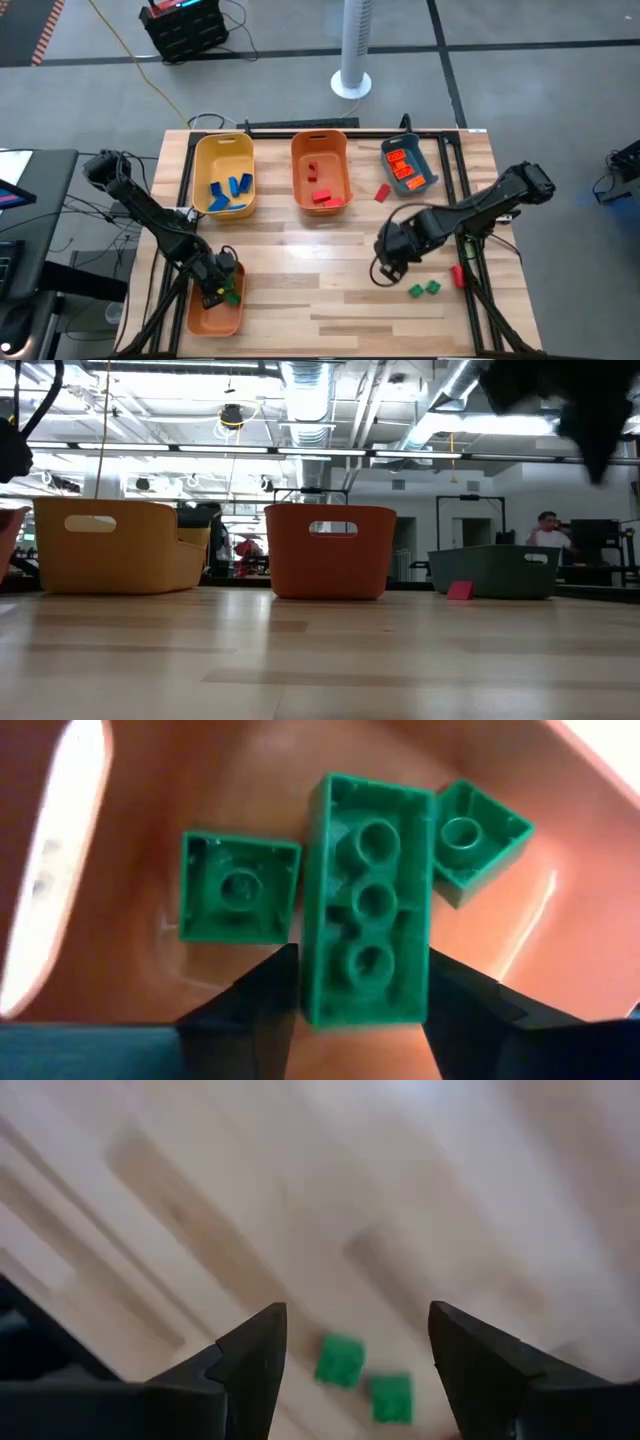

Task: Sort blocks
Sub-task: Put the green game piece into the bottom orange bin

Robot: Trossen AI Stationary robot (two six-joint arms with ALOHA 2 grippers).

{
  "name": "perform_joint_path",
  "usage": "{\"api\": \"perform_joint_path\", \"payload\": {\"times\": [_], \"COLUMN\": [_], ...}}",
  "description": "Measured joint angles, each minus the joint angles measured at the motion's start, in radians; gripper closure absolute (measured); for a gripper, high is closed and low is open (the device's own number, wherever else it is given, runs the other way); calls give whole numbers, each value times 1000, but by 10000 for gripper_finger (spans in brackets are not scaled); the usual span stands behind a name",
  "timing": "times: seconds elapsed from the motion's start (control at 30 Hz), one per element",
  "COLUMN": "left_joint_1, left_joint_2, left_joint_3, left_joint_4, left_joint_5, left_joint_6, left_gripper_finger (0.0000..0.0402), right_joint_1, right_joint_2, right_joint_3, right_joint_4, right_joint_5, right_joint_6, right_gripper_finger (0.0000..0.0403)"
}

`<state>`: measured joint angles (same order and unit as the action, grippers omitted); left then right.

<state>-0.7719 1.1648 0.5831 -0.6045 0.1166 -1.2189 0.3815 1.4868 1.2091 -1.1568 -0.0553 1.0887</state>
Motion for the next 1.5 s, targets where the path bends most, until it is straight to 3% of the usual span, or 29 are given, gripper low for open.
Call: {"api": "perform_joint_path", "payload": {"times": [0.17,0.27,0.43,0.8,1.17,1.3,1.5], "left_joint_1": [2,2,8,57,114,142,175], "left_joint_2": [-1,-6,-39,-135,-265,-309,-349], "left_joint_3": [2,21,74,177,246,278,325], "left_joint_4": [-11,-11,-7,-10,-46,-81,-115], "left_joint_5": [80,155,167,162,155,105,-5], "left_joint_6": [5,8,14,70,55,57,113], "left_gripper_finger": [191,188,187,187,187,187,187], "right_joint_1": [69,104,142,191,219,219,199], "right_joint_2": [-1,-1,7,168,283,297,272], "right_joint_3": [-157,-198,-229,-233,-231,-228,-232], "right_joint_4": [125,175,223,220,340,340,336], "right_joint_5": [-188,-234,-239,-239,-243,-244,-236], "right_joint_6": [165,278,352,325,301,284,258], "right_gripper_finger": [148,148,148,148,149,176,279]}}
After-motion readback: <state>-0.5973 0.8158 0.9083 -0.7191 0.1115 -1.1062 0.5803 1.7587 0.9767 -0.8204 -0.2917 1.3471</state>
